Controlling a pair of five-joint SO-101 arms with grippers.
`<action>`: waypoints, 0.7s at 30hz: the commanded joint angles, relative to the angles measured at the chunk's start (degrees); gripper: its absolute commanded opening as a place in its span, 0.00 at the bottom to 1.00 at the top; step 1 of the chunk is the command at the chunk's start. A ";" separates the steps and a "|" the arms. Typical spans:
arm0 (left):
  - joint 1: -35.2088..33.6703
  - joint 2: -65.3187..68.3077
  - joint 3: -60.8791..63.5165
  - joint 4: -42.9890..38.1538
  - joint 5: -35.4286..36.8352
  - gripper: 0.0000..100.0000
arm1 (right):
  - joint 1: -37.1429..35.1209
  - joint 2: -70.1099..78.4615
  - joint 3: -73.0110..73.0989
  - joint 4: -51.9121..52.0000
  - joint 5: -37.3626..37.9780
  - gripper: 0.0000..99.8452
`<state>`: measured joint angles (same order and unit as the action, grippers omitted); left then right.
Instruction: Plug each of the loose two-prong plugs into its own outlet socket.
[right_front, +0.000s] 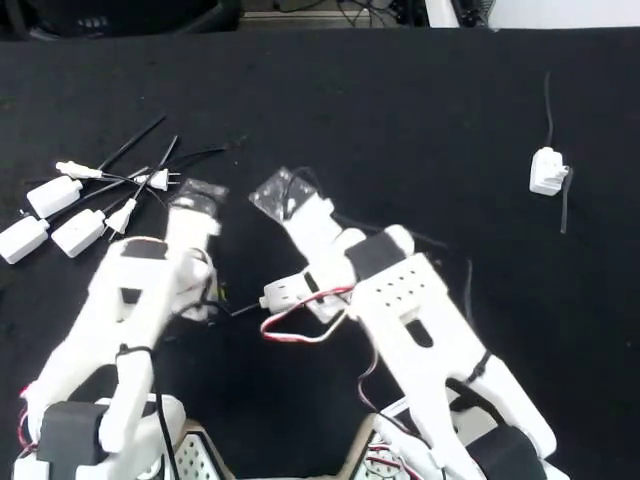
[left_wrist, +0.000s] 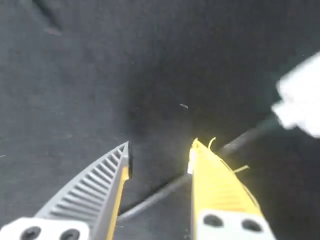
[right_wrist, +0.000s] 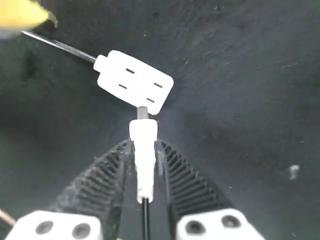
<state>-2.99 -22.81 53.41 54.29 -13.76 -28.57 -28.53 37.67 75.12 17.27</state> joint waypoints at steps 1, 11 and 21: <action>-8.31 -0.62 -5.76 0.44 5.01 0.20 | 1.23 2.42 -10.15 6.42 -2.29 0.01; -11.38 -0.62 -0.92 -10.29 9.58 0.20 | 2.02 22.81 -20.97 12.48 -7.91 0.01; -9.45 -0.70 4.53 -16.26 15.65 0.20 | 1.14 29.49 -30.29 15.47 -16.35 0.01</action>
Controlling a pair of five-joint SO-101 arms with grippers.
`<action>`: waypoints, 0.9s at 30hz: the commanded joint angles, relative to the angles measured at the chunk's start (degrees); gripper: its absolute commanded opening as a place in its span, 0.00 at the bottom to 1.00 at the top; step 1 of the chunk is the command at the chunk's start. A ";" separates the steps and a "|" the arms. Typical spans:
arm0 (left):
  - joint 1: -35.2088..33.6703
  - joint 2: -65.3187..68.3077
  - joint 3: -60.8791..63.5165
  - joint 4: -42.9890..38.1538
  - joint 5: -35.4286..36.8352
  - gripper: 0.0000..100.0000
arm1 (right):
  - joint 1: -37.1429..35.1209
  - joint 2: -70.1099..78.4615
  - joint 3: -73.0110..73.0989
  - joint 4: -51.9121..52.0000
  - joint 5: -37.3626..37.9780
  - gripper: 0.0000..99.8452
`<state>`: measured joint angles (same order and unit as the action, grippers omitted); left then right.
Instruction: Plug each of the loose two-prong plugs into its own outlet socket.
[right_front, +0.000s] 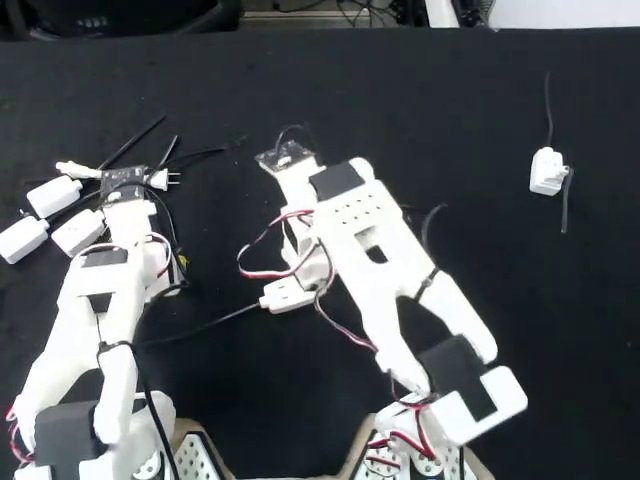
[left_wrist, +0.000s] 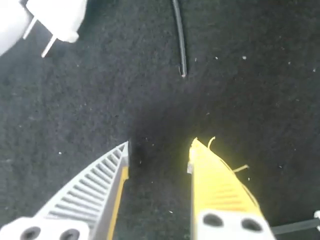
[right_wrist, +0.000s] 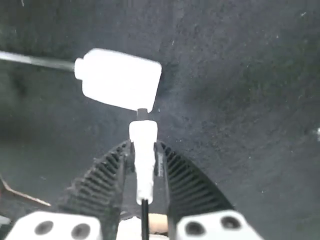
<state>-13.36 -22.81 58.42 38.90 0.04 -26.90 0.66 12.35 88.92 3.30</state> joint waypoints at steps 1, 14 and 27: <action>0.92 -0.62 -0.48 -0.79 2.20 0.20 | -0.79 1.01 -6.29 2.55 -3.08 0.01; 1.01 -0.62 -0.92 1.76 2.37 0.20 | -2.99 14.37 -18.59 9.05 -3.60 0.01; 1.01 -0.62 -1.01 2.02 2.37 0.20 | -0.79 17.45 -20.26 8.97 -4.75 0.01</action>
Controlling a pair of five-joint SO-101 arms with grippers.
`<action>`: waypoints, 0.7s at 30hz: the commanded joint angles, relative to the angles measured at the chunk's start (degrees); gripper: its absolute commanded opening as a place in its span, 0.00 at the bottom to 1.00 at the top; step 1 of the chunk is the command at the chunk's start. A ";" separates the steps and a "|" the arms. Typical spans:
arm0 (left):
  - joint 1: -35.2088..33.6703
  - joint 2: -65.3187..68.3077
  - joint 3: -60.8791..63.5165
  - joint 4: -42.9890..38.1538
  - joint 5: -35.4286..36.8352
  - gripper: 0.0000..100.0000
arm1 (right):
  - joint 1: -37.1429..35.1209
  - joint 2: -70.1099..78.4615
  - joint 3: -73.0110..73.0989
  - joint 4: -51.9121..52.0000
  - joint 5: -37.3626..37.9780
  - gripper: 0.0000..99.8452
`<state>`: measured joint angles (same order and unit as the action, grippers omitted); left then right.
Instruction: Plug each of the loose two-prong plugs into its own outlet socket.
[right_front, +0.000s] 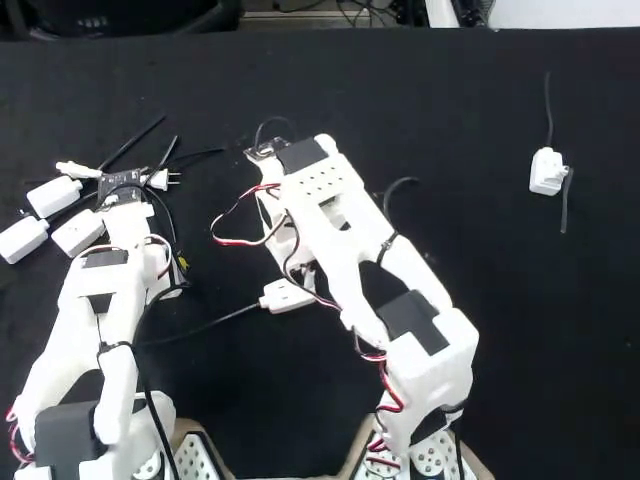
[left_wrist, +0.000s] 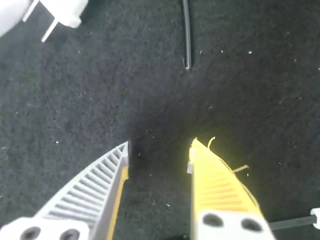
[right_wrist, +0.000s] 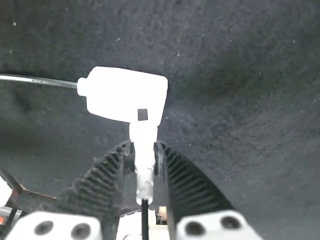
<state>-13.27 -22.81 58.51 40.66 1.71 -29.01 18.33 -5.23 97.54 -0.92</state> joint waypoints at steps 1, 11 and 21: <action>0.92 -0.62 -1.10 0.26 0.70 0.20 | 1.32 -0.22 -2.59 0.35 -0.53 0.01; 0.92 -0.62 -1.19 0.00 0.70 0.20 | 1.32 3.21 -2.95 -0.35 -0.53 0.01; 0.92 -0.62 -1.19 0.00 0.70 0.20 | 1.67 4.97 -3.03 -2.11 -0.79 0.01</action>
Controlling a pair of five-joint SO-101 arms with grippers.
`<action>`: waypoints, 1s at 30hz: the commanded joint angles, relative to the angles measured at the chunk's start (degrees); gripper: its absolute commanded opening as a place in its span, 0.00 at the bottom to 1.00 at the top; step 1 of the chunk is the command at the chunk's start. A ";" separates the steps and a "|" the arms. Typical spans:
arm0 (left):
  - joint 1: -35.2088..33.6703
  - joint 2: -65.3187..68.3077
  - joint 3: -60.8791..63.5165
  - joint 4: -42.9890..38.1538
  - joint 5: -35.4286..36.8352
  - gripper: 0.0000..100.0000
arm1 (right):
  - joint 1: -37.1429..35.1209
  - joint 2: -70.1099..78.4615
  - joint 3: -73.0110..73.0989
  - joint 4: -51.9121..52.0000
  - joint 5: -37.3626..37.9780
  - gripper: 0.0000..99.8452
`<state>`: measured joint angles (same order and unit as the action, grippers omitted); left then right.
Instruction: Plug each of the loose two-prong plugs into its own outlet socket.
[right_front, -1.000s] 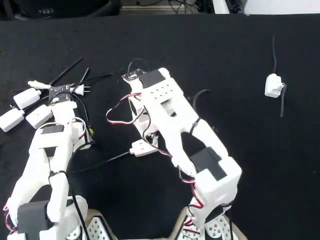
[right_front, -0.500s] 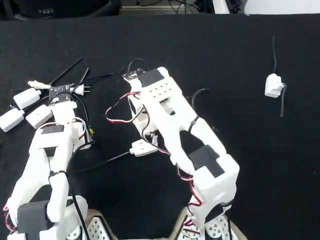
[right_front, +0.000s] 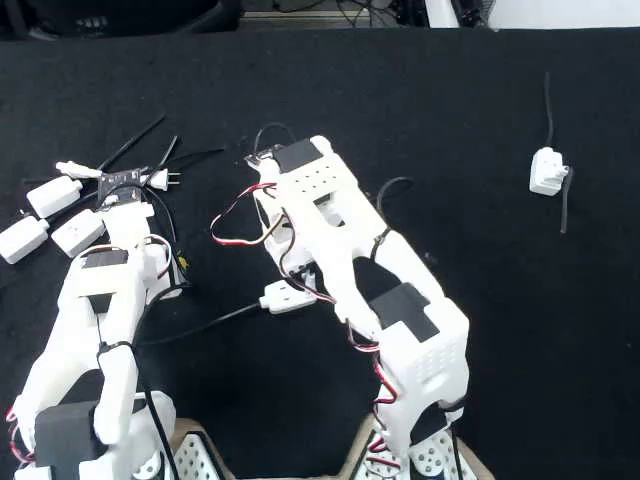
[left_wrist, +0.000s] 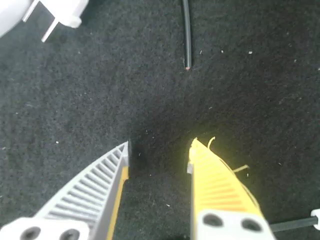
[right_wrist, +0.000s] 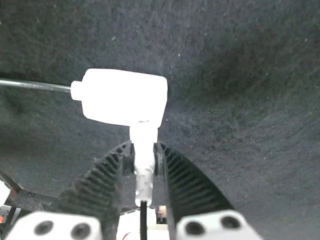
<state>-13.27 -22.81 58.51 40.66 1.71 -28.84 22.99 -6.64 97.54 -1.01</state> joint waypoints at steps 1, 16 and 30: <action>0.92 -0.62 -1.19 0.00 0.70 0.20 | 1.76 0.31 -1.63 -2.11 -0.70 0.01; 0.92 -0.62 -1.19 0.00 0.70 0.20 | 3.87 0.57 -1.63 -2.20 -3.16 0.01; 0.92 -0.62 -1.19 -0.09 0.70 0.20 | -0.88 0.31 -1.36 -4.04 -7.21 0.01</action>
<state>-13.27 -22.81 58.51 40.66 1.71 -27.78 23.52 -6.73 95.52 -6.55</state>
